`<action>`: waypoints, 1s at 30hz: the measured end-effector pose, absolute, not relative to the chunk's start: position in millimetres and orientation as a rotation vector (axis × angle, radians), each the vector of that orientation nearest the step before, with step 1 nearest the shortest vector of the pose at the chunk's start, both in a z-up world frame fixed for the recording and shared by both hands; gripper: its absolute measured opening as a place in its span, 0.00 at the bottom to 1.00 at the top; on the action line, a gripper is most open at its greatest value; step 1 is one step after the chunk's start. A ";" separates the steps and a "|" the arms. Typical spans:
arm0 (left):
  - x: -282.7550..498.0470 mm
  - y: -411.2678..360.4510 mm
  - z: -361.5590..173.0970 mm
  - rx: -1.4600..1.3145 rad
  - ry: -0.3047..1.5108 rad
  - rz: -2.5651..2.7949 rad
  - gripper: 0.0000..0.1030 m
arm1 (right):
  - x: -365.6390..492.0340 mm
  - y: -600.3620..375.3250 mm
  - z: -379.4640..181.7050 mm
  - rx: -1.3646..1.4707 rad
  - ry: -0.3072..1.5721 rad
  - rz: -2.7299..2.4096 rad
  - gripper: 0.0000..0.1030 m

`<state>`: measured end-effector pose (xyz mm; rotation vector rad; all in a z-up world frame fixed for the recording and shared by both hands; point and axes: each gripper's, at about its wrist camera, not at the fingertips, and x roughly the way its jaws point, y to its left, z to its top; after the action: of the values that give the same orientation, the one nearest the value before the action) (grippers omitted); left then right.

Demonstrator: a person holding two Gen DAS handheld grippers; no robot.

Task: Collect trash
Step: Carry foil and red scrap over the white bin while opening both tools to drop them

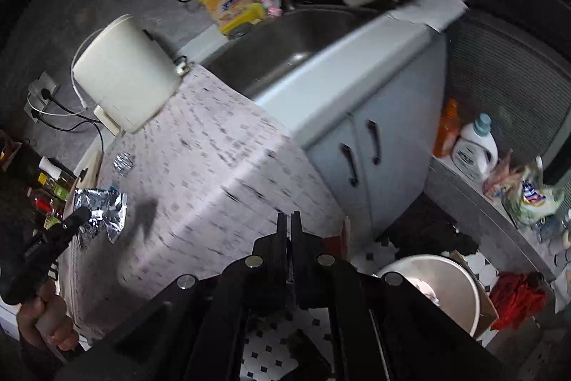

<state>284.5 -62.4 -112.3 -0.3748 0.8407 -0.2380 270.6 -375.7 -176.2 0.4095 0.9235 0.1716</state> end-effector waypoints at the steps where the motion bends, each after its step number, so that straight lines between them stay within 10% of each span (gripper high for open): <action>1: 279.8 -80.6 -113.5 -0.378 0.854 -0.247 0.13 | 264.7 -387.7 -185.6 0.417 0.941 0.170 0.04; 9: 248.1 -167.1 -128.8 -0.305 0.930 -0.279 0.13 | 216.4 -460.5 -257.1 0.491 1.044 0.157 0.10; 10: 243.7 -175.9 -131.1 -0.293 0.938 -0.280 0.13 | 212.2 -465.3 -261.2 0.495 1.052 0.160 0.18; 11: 240.4 -182.6 -132.8 -0.287 0.942 -0.281 0.13 | 207.0 -472.4 -265.2 0.507 1.057 0.159 0.54; 12: 237.3 -188.9 -134.7 -0.284 0.948 -0.282 0.13 | 201.0 -479.5 -266.0 0.517 1.043 0.146 0.67; 30: 225.3 -306.2 -166.8 -0.202 1.038 -0.458 0.13 | 116.0 -572.3 -238.9 0.585 0.931 0.032 0.66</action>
<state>225.3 -306.2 -166.8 -0.2021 1.0382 -0.4582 116.0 -572.3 -238.9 0.5848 0.9312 0.0323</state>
